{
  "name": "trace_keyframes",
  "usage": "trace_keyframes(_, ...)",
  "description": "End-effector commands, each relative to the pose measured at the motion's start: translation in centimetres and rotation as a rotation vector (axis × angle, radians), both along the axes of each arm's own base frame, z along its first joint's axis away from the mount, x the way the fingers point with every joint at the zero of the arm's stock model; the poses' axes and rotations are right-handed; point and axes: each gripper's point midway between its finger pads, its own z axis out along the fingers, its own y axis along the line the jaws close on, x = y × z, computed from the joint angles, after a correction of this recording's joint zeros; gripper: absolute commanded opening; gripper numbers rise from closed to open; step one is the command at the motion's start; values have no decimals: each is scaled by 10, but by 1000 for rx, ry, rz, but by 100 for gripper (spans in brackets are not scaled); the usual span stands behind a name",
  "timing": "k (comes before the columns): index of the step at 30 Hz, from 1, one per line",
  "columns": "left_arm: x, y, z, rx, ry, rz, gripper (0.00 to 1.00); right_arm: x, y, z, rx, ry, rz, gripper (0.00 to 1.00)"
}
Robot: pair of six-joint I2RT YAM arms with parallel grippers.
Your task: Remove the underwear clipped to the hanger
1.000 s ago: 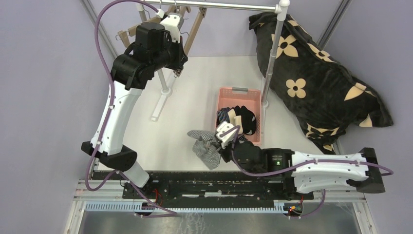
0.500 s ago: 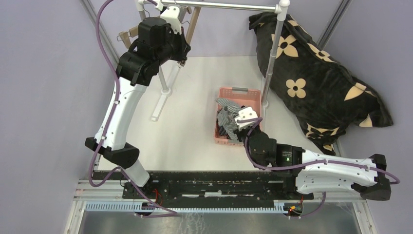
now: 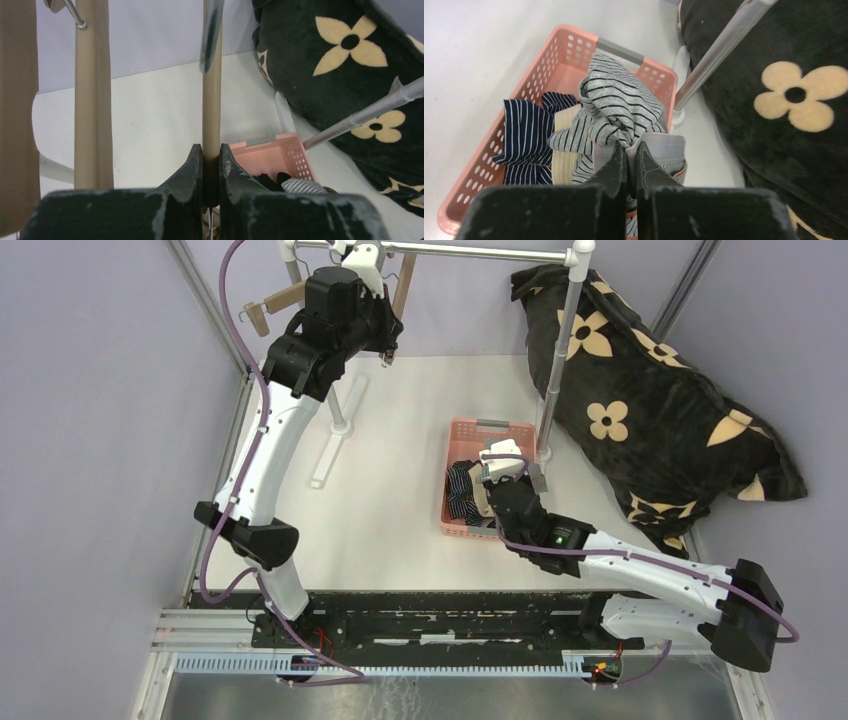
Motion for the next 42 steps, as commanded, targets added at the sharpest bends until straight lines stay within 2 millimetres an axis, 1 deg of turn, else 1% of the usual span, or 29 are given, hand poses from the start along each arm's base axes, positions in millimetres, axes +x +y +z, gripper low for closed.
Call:
trace_keyframes(1,9,0,56,-131,-134,24,3,11,13,-5,86,3,18,1)
trace_keyframes(7,23,-2,57,-172,-144,30,3,19,23,-24,83,52,48,1)
trace_keyframes(12,35,-6,46,-182,-127,38,3,21,29,-39,69,90,63,1)
trace_keyframes(17,46,-6,35,-183,-108,54,3,23,32,-46,60,110,67,1)
trace_keyframes(21,52,-5,35,-201,-107,54,3,24,37,-53,56,130,78,1)
trace_keyframes(24,54,-4,29,-192,-94,50,3,25,42,-60,48,147,81,1)
trace_keyframes(25,55,-2,27,-186,-90,55,7,26,43,-61,48,151,82,1)
trace_keyframes(27,56,-2,22,-175,-79,56,21,26,46,-65,47,159,88,1)
trace_keyframes(30,54,-1,17,-158,-76,52,26,28,50,-69,37,170,97,1)
trace_keyframes(32,53,0,19,-158,-87,49,31,28,53,-71,29,179,104,1)
trace_keyframes(33,52,-1,20,-160,-92,41,39,29,54,-73,22,181,106,1)
trace_keyframes(34,50,-2,23,-162,-97,34,66,30,54,-73,20,180,105,1)
trace_keyframes(35,48,-1,26,-166,-103,29,96,31,55,-72,18,177,106,1)
trace_keyframes(36,46,-1,28,-167,-110,24,100,32,55,-71,15,172,107,1)
trace_keyframes(39,40,2,34,-171,-121,29,99,37,56,-66,4,158,105,1)
trace_keyframes(42,32,7,39,-172,-132,33,99,43,58,-56,3,142,107,1)
